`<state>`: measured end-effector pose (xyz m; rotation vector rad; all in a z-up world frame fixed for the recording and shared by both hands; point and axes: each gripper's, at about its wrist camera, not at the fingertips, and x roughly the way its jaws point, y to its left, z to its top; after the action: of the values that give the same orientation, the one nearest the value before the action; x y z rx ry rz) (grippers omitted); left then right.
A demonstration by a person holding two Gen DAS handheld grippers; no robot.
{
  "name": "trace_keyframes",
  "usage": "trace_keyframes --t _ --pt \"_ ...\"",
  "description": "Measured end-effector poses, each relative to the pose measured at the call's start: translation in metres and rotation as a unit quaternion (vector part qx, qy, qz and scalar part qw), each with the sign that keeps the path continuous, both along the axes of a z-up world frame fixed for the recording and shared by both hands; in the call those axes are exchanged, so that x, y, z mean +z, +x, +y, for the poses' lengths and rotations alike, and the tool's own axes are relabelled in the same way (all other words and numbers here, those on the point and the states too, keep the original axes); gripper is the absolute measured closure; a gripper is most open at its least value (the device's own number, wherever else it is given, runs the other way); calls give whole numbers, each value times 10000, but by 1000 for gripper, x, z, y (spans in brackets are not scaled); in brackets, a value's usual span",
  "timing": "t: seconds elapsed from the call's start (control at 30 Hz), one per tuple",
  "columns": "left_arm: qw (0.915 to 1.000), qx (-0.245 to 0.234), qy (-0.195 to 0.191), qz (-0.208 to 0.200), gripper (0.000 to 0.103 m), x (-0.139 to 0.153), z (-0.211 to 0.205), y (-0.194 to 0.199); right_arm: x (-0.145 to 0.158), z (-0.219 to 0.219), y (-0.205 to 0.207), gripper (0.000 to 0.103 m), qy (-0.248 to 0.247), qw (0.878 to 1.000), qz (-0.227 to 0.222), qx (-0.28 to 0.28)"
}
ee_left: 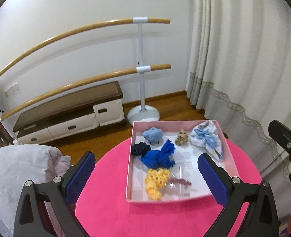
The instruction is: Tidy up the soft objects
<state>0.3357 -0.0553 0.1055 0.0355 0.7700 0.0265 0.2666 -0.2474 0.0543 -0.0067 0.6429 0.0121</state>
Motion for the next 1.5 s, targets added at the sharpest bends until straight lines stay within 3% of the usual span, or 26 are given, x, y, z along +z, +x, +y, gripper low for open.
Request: trace_keyframes --t 0.43,0.63,0.8,1.0,1.5 --pt "9981 -175 145 -581 0 20 -9 -134 12 -10 -100 0 -169 9987 -440 -204" --pt "9977 -185 -107 -645 0 15 -7 -181 13 -2 -142 0 -295 9969 -707 -189" --pt "9968 -83 -33 -793 0 17 -3 -205 8 4 -171 0 -323 9948 -899 -355" --pt "9952 -62 -223 -953 0 19 -1 -226 2 5 -190 0 -320 9937 -939 -521" --pt "9879 -276 -139 -1522 0 35 -14 -275 24 -5 -229 0 -471 9802 -1438 -1280"
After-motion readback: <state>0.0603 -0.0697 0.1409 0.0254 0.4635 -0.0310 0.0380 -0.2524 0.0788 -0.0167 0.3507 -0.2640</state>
